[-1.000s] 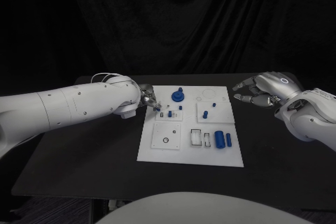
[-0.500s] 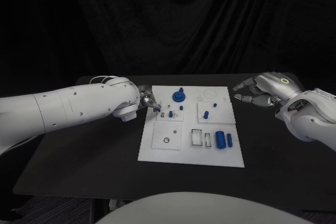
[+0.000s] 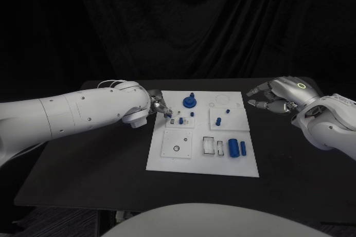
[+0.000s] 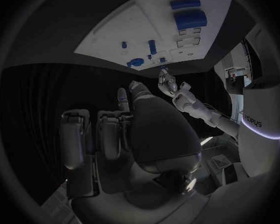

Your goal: Assemble the parts on the task board

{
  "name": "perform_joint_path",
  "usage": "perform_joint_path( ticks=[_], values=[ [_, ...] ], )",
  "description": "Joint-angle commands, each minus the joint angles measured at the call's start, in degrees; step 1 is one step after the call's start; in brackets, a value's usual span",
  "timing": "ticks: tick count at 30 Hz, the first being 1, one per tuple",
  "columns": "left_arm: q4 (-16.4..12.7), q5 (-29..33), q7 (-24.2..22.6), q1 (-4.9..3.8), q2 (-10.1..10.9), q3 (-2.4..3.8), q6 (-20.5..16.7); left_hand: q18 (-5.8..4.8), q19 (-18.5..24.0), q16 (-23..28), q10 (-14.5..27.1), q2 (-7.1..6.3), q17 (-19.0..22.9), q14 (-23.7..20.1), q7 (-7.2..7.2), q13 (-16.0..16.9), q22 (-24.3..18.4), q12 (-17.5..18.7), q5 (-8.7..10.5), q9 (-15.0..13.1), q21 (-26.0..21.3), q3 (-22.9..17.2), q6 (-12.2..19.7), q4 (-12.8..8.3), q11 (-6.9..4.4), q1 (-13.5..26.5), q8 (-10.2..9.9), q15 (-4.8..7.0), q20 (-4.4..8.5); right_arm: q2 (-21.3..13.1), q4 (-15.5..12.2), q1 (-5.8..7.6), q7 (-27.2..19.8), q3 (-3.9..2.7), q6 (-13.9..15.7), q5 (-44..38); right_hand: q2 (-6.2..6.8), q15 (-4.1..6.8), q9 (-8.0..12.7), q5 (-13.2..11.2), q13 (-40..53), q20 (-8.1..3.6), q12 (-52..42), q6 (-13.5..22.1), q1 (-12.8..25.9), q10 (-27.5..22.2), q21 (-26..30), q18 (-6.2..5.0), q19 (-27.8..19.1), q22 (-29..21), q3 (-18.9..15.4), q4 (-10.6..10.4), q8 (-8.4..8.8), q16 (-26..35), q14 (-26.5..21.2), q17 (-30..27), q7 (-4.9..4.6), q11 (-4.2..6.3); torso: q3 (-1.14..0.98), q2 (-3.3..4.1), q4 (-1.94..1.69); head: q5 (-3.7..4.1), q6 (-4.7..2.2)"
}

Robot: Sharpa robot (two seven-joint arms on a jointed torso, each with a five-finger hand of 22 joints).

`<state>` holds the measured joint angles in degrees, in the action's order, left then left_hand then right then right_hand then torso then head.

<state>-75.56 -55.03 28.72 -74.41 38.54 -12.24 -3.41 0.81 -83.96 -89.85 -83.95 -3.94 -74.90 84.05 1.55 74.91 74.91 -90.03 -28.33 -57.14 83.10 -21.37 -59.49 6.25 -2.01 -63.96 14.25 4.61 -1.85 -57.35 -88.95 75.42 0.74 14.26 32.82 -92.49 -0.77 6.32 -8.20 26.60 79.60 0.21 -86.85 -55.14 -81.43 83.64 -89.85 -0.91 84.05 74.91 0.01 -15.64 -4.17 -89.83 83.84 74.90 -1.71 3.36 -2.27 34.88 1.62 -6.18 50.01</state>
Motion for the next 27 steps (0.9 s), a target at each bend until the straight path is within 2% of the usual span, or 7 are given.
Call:
perform_joint_path(
  ticks=[1, 5, 8, 16, 27],
  values=[
    [0.3, 0.2, -0.6, 0.14, -0.4, 0.04, 0.9, 1.02, -1.8, -0.2, -6.1, 0.41, -15.1, 5.9, -0.07, 15.1, 12.6, 0.0, -0.17, 0.1, -0.3, -0.4, -0.4, -0.1, -0.40, 0.3, -0.2, 0.42, 0.33, 0.0, 0.0, -0.18, 1.2, -0.05, 0.2, -0.3, 0.14, -0.29, 0.1, 0.2, 6.1, 0.39, 0.4, -0.4, -0.6, 4.3, -0.2, 0.91, 6.0, 15.1, 0.3, 0.0, 0.22, -0.2, 6.2, 15.1, -0.05, -0.14, -0.02, -0.01, 0.06, -0.13, -0.01],
    [0.5, 0.2, -0.7, 0.18, -0.7, 0.04, 1.2, 1.04, -1.7, -0.2, -6.1, 0.44, -15.1, 5.9, -0.06, 15.1, 12.6, 0.0, -0.13, 0.1, -0.4, -0.4, -0.4, -0.1, -0.39, 0.3, -0.3, 0.42, 0.33, 0.0, 0.0, -0.23, 1.2, -0.05, 0.2, -0.3, 0.14, -0.29, 0.1, 0.2, 6.1, 0.39, 0.4, -0.4, -0.6, 4.3, -0.2, 0.91, 6.0, 15.1, 0.3, 0.0, 0.22, -0.2, 6.2, 15.1, -0.05, -0.14, -0.05, -0.08, 0.10, -0.23, -0.01],
    [0.5, 0.2, -0.6, 0.21, -0.8, 0.04, 1.5, 1.04, -1.7, -0.2, -6.1, 0.44, -15.1, 5.9, -0.06, 15.1, 12.6, 0.0, -0.13, 0.1, -0.4, -0.4, -0.4, -0.1, -0.39, 0.3, -0.3, 0.42, 0.33, 0.0, 0.0, -0.26, 1.2, -0.05, 0.2, -0.3, 0.14, -0.29, 0.1, 0.2, 6.1, 0.39, 0.4, -0.4, -0.6, 4.3, -0.2, 0.91, 6.0, 15.1, 0.3, 0.0, 0.22, -0.2, 6.2, 15.1, -0.05, -0.14, 0.03, 0.01, 0.08, -0.31, -0.01],
    [0.3, 0.2, -0.3, 0.41, -0.5, 0.03, 3.1, 1.08, -1.6, -0.2, -6.1, 0.55, -15.1, 5.9, -0.06, 15.1, 12.5, 0.0, -0.02, 0.1, -0.5, -0.5, -0.4, -0.1, -0.38, 0.3, -0.3, 0.41, 0.33, 0.0, 0.0, -0.31, 1.2, -0.05, 0.2, -0.3, 0.14, -0.29, 0.1, 0.2, 6.1, 0.39, 0.4, -0.4, -0.6, 4.3, -0.2, 0.91, 6.0, 15.1, 0.3, 0.0, 0.22, -0.2, 6.2, 15.1, -0.05, -0.14, 0.03, 0.01, 0.03, -0.21, -0.01],
    [0.2, 0.2, -0.5, 0.77, -0.3, 0.03, 2.9, 1.11, -1.6, -0.2, -6.1, 0.61, -15.1, 5.9, -0.08, 15.1, 12.5, 0.0, 0.01, 0.1, -0.7, -0.6, -0.4, -0.2, -0.37, 0.2, -0.3, 0.39, 0.32, 0.0, 0.0, -0.37, 1.1, -0.05, 0.2, -0.3, 0.14, -0.29, 0.1, 0.2, 6.1, 0.39, 0.4, -0.4, -0.6, 4.3, -0.2, 0.91, 6.0, 15.1, 0.3, 0.0, 0.22, -0.2, 6.2, 15.1, -0.05, -0.14, 0.00, 0.01, 0.02, -0.43, -0.01]
  ],
)
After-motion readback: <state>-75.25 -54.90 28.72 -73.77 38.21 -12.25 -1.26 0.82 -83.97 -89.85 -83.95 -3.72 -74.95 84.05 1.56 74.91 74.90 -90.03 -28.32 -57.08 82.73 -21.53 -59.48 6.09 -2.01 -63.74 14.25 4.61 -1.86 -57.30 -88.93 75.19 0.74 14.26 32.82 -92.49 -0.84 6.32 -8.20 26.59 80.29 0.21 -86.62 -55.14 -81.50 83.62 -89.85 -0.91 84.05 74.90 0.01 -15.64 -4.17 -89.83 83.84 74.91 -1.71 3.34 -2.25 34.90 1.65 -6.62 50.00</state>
